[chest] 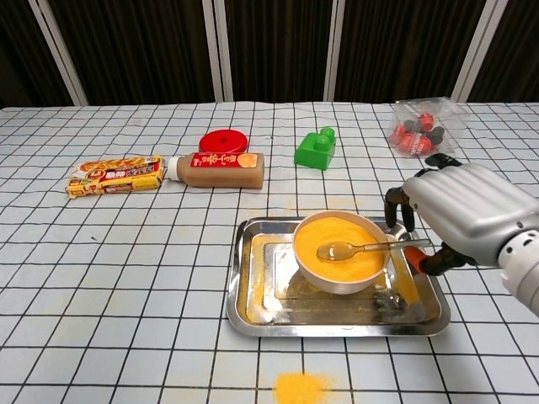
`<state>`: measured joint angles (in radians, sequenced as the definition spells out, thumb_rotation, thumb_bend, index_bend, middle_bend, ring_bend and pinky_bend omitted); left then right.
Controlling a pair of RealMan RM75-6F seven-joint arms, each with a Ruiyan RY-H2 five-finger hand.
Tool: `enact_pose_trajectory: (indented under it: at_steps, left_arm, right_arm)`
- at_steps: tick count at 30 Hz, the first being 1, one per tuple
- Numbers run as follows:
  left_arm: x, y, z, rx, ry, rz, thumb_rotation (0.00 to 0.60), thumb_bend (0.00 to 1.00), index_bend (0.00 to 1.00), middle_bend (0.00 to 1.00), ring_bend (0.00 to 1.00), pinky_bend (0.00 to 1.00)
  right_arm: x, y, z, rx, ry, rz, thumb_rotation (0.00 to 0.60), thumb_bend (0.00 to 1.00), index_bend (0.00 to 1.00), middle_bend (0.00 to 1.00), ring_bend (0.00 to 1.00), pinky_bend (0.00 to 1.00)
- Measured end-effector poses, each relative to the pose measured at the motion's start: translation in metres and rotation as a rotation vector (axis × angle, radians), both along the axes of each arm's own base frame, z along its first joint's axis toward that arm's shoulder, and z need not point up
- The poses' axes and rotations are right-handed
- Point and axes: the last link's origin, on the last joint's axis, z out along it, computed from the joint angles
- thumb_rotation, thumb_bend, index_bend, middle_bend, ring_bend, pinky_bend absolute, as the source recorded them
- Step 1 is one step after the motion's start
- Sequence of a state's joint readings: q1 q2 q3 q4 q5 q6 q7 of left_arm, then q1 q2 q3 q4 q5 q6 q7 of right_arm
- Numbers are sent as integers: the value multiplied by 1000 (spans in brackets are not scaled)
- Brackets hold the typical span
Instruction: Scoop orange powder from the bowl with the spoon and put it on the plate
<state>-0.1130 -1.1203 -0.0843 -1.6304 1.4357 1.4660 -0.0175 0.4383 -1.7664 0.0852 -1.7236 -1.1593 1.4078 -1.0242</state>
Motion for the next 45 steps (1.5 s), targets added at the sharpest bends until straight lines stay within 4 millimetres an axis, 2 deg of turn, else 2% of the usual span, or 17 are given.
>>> enact_pose_trajectory:
  at_steps: [12,45]
  left_arm:
    - [0,0,-1,-5,-2,5,600,1,0,0,0,0]
    - [0,1,-2,-13,-6,14,600,1,0,0,0,0]
  right_arm:
    - [1,0,-9,15,-8,6,600,450,459,474,221,0]
    - [2,-2,-11,11,-8,5,600,450,543,523,233,0]
